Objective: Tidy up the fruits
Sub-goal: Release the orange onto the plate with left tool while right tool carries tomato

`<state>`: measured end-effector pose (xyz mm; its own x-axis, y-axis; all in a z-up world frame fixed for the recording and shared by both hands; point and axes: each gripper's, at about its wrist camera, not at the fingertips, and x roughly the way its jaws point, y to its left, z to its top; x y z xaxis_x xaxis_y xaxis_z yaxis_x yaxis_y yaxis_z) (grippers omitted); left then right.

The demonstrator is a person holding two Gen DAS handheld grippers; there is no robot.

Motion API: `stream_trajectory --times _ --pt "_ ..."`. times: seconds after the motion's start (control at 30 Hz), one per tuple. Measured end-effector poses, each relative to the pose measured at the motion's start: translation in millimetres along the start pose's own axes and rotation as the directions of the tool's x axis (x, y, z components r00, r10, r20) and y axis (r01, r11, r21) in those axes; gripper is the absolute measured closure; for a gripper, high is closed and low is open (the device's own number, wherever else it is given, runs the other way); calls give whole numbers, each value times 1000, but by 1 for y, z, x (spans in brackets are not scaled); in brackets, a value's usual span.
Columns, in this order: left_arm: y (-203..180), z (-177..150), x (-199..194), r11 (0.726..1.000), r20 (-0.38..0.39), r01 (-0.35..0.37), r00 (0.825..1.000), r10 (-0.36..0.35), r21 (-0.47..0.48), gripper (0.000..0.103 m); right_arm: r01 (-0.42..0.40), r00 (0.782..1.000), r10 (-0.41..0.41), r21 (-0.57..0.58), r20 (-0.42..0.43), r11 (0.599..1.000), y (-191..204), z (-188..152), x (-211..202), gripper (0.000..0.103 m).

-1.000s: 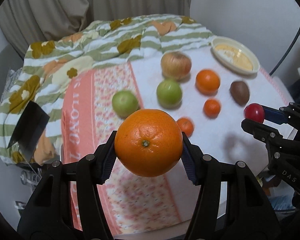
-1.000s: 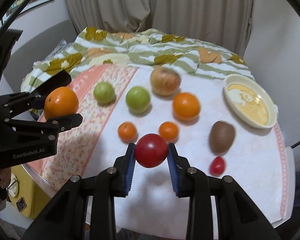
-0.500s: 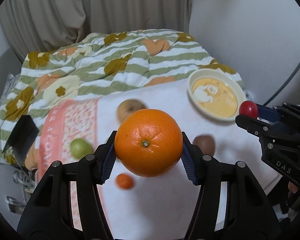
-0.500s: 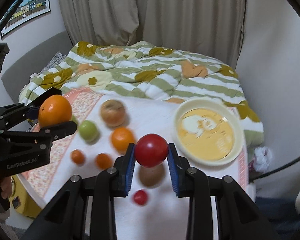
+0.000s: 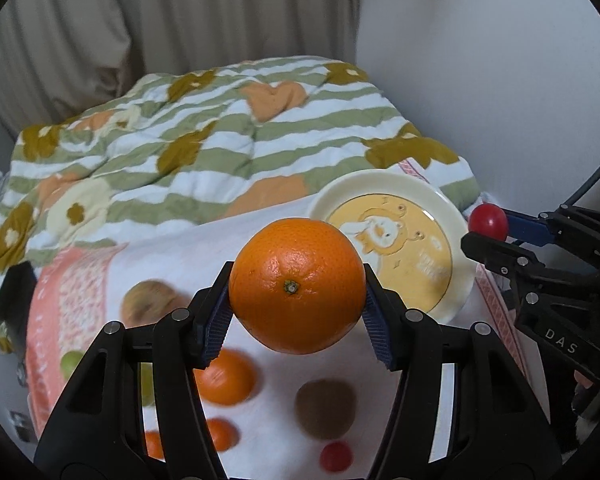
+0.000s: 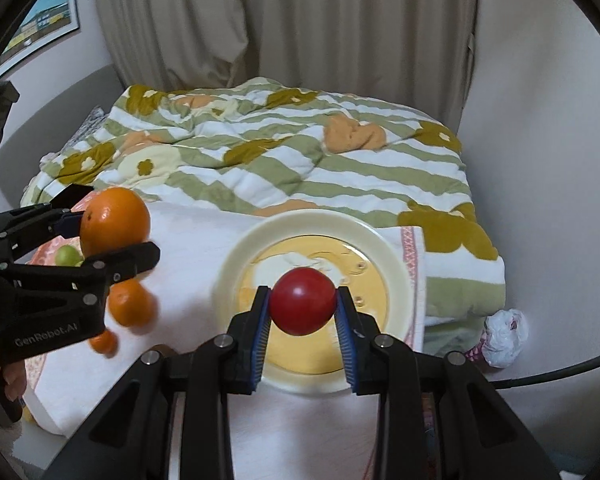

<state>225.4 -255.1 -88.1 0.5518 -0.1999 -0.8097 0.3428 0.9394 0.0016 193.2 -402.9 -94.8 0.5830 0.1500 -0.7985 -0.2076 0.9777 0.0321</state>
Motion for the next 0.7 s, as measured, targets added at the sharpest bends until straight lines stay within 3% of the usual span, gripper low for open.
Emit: stream_trajectory --times 0.37,0.7 --pt "-43 33 82 982 -71 100 993 -89 162 38 59 998 -55 112 -36 992 -50 7 35 74" --pt "-71 44 137 954 -122 118 989 -87 275 37 112 992 -101 170 -73 979 -76 4 52 74"
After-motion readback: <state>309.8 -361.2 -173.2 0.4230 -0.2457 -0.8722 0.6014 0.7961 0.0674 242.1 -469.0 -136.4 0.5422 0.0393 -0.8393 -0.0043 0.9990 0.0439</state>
